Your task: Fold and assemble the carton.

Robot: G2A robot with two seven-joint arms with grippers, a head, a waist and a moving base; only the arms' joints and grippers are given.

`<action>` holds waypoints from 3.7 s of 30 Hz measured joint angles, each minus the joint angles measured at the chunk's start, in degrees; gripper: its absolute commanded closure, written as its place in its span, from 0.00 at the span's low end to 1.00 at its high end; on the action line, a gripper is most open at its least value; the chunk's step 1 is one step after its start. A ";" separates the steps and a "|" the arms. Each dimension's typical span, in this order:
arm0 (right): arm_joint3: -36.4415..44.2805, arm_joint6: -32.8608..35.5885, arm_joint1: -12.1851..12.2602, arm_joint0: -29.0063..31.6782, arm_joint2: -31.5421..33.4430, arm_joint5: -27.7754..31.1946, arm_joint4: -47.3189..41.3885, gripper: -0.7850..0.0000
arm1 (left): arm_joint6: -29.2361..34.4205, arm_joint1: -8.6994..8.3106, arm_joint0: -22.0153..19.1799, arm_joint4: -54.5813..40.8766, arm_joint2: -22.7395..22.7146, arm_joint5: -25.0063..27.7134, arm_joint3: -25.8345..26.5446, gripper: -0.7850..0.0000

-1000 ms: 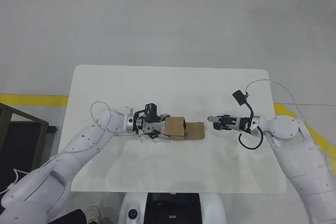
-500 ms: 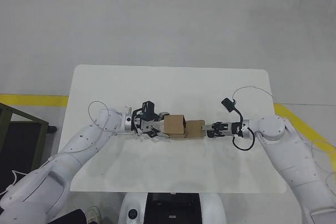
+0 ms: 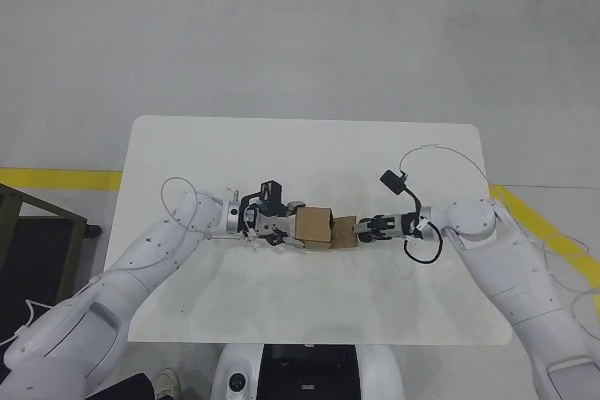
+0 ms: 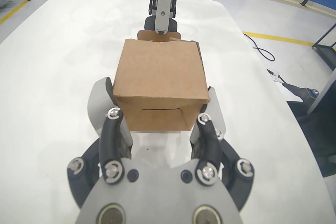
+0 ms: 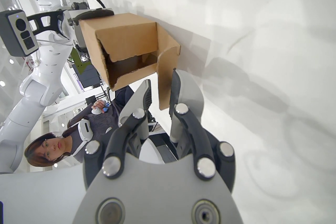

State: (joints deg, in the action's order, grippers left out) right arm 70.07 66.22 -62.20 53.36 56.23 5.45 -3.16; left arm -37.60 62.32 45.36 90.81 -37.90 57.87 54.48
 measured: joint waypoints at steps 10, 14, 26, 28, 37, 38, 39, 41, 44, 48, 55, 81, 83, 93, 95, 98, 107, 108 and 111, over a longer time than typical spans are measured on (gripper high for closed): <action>0.89 -1.18 -0.09 0.10 -0.17 -1.41 -0.24 0.89 | 0.94 0.37 -0.33 0.10 0.33 0.13 -0.03 0.27; 1.12 -0.40 -0.16 0.11 0.04 -0.64 -2.16 0.85 | 1.18 0.45 -0.40 0.27 0.52 0.13 0.14 0.26; -3.65 1.38 -1.76 -0.78 -2.69 -0.42 -10.61 0.81 | 1.51 0.76 -0.73 0.28 0.82 0.13 -0.64 0.27; -4.87 1.80 -2.03 -1.07 -3.11 0.02 -11.72 0.81 | 1.48 0.82 -0.74 0.27 0.86 0.13 -0.86 0.27; -6.21 2.77 -2.82 -2.00 -4.42 2.27 -13.58 0.78 | 1.14 0.96 -0.84 0.41 0.97 0.13 -1.41 0.27; -6.37 2.90 -2.88 -2.04 -4.50 2.38 -13.81 0.77 | 1.14 0.97 -0.85 0.44 0.98 0.13 -1.46 0.27; -6.60 3.00 -2.97 -2.08 -4.62 2.50 -14.07 0.77 | 1.13 0.97 -0.85 0.48 0.98 0.13 -1.50 0.27; -7.02 3.23 -3.11 -2.12 -4.77 2.72 -14.78 0.77 | 1.19 0.99 -0.85 0.58 0.98 0.13 -1.57 0.27; -7.85 3.53 -3.35 -2.24 -4.97 3.18 -15.85 0.76 | 1.31 1.01 -0.83 0.74 0.96 0.07 -1.69 0.27; -9.20 3.74 -3.51 -2.48 -4.84 3.62 -16.91 0.75 | 1.42 1.03 -0.80 0.84 0.90 0.12 -1.80 0.26; -10.76 4.44 -3.51 -2.45 -3.90 4.18 -18.90 0.76 | 1.57 1.06 -0.77 1.08 0.81 0.13 -1.76 0.27; -12.14 2.92 -4.17 -3.63 -5.24 3.20 -15.21 0.84 | 1.79 1.20 -0.68 1.29 0.39 -0.04 -2.08 0.27; -12.16 2.82 -4.14 -3.59 -5.17 3.11 -14.94 0.84 | 1.75 1.19 -0.65 1.26 0.33 0.01 -2.14 0.27; -10.93 2.31 -3.90 -3.13 -4.70 2.42 -13.56 0.84 | 1.64 1.17 -0.56 1.37 0.17 0.13 -2.10 0.27; -10.61 2.21 -3.93 -3.13 -4.78 2.26 -13.37 0.83 | 1.61 1.18 -0.57 1.37 0.16 0.13 -2.07 0.27; -10.27 2.10 -3.99 -3.28 -4.98 1.98 -12.75 0.83 | 1.57 1.18 -0.54 1.43 0.11 0.02 -1.98 0.27; -9.39 2.05 -4.22 -3.70 -5.39 1.59 -12.22 0.83 | 1.50 1.16 -0.46 1.54 0.07 0.13 -1.78 0.27; -9.33 2.00 -4.27 -3.77 -5.53 1.53 -12.09 0.84 | 1.48 1.17 -0.45 1.53 0.07 0.13 -1.72 0.27; -9.30 1.85 -4.44 -4.03 -5.96 1.28 -11.63 0.84 | 1.39 1.17 -0.46 1.57 0.09 0.13 -1.61 0.27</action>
State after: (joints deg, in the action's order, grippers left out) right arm 60.77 68.08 -66.64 49.33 50.27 6.73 -14.79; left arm -36.21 63.49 44.90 92.37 -37.80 58.00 52.87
